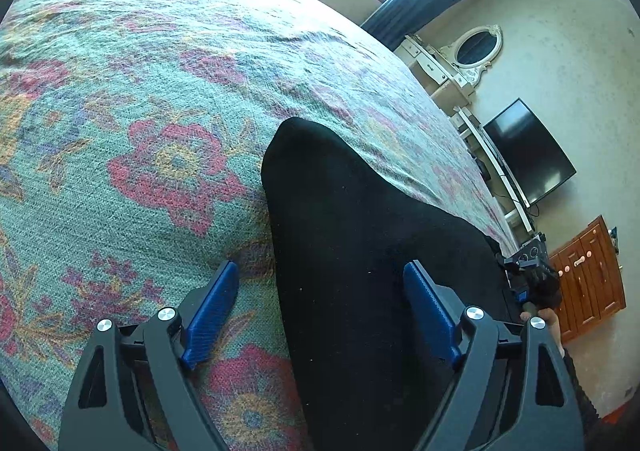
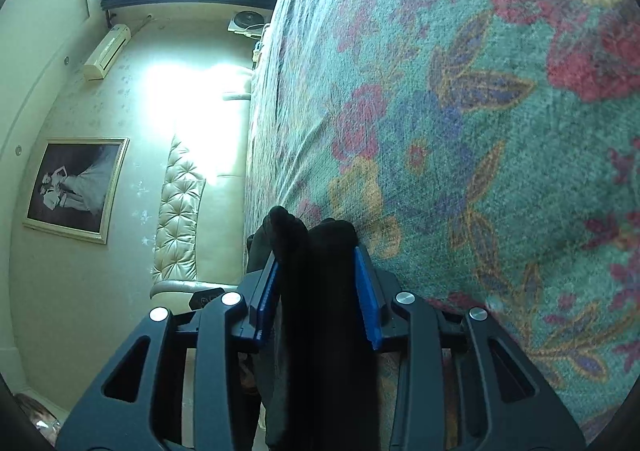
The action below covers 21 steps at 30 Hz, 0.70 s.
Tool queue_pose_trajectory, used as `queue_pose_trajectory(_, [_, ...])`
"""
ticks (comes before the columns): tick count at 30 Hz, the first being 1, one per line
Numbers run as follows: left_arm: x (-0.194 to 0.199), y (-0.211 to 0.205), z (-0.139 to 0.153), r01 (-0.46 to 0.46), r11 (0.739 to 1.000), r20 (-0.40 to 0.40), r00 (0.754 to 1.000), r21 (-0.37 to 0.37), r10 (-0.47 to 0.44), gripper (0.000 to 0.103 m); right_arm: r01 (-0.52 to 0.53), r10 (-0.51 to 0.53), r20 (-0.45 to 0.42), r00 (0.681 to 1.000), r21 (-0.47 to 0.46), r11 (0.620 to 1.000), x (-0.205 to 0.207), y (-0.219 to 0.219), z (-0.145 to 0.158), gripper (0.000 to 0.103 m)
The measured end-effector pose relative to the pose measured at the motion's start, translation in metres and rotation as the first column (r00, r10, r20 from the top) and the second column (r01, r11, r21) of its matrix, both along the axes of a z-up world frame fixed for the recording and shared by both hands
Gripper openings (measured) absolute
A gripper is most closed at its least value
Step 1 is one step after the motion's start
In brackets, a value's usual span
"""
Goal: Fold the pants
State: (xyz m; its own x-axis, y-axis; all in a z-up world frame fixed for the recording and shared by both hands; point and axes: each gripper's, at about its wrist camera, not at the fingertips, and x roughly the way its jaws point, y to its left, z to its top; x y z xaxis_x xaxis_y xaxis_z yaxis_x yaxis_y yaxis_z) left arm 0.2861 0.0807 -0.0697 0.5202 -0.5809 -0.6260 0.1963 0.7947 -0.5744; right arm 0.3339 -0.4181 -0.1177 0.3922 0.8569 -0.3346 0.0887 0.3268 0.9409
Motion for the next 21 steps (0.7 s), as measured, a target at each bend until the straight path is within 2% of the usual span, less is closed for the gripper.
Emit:
queue_pose_trajectory(3, [-0.001, -0.004, 0.0, 0.008, 1.0, 0.02, 1.0, 0.03, -0.008, 0.086, 0.02, -0.02, 0.007, 1.0, -0.042, 0.999, -0.013, -0.009, 0.006, 0.043])
queue_pose_trajectory(8, [-0.004, -0.004, 0.002, -0.008, 0.999, 0.011, 1.0, 0.032, 0.007, 0.086, 0.031, -0.024, 0.045, 0.999, -0.16, 0.987, -0.038, -0.01, 0.025, 0.071])
queue_pose_trajectory(11, [-0.011, -0.002, 0.002, -0.018, 0.999, 0.009, 1.0, 0.051, 0.018, 0.086, 0.039, -0.024, 0.057, 0.998, -0.281, 0.959, -0.054, -0.001, 0.034, 0.075])
queue_pose_trajectory(16, [-0.036, -0.003, 0.007, -0.05, 0.993, 0.021, 0.999, 0.111, 0.048, 0.086, 0.086, -0.056, 0.08, 0.995, -0.444, 0.892, -0.088, 0.018, 0.041, 0.077])
queue_pose_trajectory(18, [-0.049, -0.003, 0.008, -0.07, 0.99, 0.028, 0.997, 0.125, 0.067, 0.086, 0.103, -0.065, 0.095, 0.993, -0.486, 0.868, -0.101, 0.026, 0.043, 0.079])
queue_pose_trajectory(21, [-0.067, -0.001, 0.009, -0.105, 0.988, 0.017, 0.994, 0.113, 0.104, 0.086, 0.129, -0.086, 0.107, 0.991, -0.506, 0.853, -0.12, 0.032, 0.043, 0.084])
